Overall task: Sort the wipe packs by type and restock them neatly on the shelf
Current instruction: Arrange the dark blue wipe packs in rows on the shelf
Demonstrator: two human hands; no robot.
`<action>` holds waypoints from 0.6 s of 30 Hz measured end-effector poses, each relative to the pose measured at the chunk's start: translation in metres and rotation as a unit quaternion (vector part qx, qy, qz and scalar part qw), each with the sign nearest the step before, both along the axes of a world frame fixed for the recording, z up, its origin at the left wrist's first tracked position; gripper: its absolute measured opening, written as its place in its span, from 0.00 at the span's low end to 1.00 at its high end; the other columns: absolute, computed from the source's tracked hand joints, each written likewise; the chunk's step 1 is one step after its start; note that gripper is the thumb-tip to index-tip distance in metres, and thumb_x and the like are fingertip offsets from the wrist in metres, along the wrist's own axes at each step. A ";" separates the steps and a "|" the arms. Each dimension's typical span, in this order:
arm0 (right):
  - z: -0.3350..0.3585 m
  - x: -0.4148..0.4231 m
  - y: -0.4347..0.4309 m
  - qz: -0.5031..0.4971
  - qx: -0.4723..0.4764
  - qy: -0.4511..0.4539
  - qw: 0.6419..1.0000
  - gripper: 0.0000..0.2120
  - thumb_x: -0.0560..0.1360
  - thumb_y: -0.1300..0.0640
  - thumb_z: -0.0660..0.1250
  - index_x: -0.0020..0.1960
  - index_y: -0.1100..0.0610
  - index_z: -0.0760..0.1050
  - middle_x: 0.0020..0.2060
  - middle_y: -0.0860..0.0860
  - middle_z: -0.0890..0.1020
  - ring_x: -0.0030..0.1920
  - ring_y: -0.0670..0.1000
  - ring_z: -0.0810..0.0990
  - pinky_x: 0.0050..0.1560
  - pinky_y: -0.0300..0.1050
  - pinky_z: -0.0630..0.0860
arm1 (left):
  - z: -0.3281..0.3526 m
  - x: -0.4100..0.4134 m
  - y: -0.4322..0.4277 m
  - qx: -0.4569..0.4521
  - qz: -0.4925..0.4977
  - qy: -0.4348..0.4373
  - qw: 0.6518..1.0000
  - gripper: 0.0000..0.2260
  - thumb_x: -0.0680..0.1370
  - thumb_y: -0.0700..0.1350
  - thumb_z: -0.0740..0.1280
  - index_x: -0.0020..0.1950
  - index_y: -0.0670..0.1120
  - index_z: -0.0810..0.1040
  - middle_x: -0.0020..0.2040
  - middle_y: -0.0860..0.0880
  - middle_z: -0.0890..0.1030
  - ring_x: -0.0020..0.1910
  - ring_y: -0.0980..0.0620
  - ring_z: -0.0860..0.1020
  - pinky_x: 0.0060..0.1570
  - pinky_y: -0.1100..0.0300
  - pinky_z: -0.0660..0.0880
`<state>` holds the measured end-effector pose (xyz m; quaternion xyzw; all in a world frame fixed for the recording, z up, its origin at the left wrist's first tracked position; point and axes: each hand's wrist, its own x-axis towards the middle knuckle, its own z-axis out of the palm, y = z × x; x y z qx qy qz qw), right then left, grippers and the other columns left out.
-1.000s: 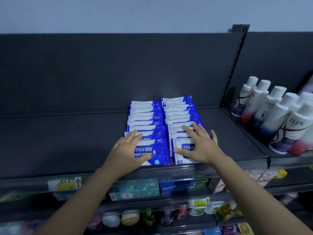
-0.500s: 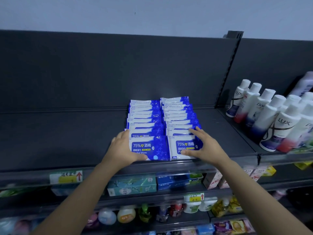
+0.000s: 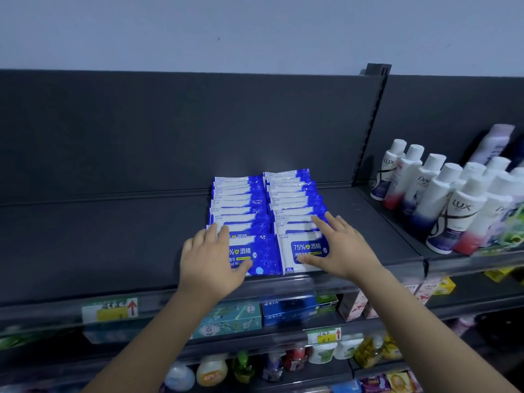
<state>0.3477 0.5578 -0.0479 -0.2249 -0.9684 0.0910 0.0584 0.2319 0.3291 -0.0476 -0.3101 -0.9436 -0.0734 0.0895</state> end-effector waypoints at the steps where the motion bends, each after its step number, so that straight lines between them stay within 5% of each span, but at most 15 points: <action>1: 0.001 0.003 -0.006 -0.001 0.028 0.012 1.000 0.46 0.68 0.27 0.60 0.78 0.46 0.48 0.78 0.50 0.51 0.78 0.53 0.49 0.75 0.51 0.52 | 0.002 0.005 0.000 -0.006 -0.012 0.011 1.000 0.37 0.75 0.68 0.56 0.77 0.48 0.54 0.78 0.49 0.56 0.75 0.49 0.56 0.70 0.54 0.56; 6: -0.006 0.037 -0.044 0.022 0.091 0.091 0.991 0.40 0.73 0.34 0.62 0.78 0.46 0.48 0.74 0.53 0.65 0.73 0.55 0.64 0.67 0.50 0.65 | 0.007 0.038 -0.012 -0.013 -0.110 0.059 0.992 0.36 0.77 0.68 0.51 0.78 0.47 0.52 0.78 0.46 0.54 0.76 0.47 0.55 0.73 0.51 0.52; 13: -0.026 0.122 -0.130 -0.087 0.150 0.091 0.981 0.34 0.70 0.38 0.66 0.70 0.54 0.69 0.60 0.53 0.79 0.56 0.58 0.79 0.49 0.51 0.78 | -0.003 0.085 -0.048 -0.055 -0.245 0.054 0.966 0.36 0.77 0.67 0.51 0.78 0.45 0.51 0.78 0.44 0.56 0.75 0.45 0.56 0.72 0.49 0.53; 18: -0.037 0.196 -0.217 -0.248 0.074 0.026 0.965 0.31 0.74 0.41 0.65 0.74 0.51 0.64 0.70 0.51 0.70 0.65 0.57 0.73 0.60 0.50 0.73 | -0.015 0.133 -0.081 -0.055 -0.349 0.033 0.935 0.36 0.74 0.65 0.53 0.75 0.43 0.61 0.70 0.43 0.70 0.66 0.42 0.69 0.64 0.49 0.64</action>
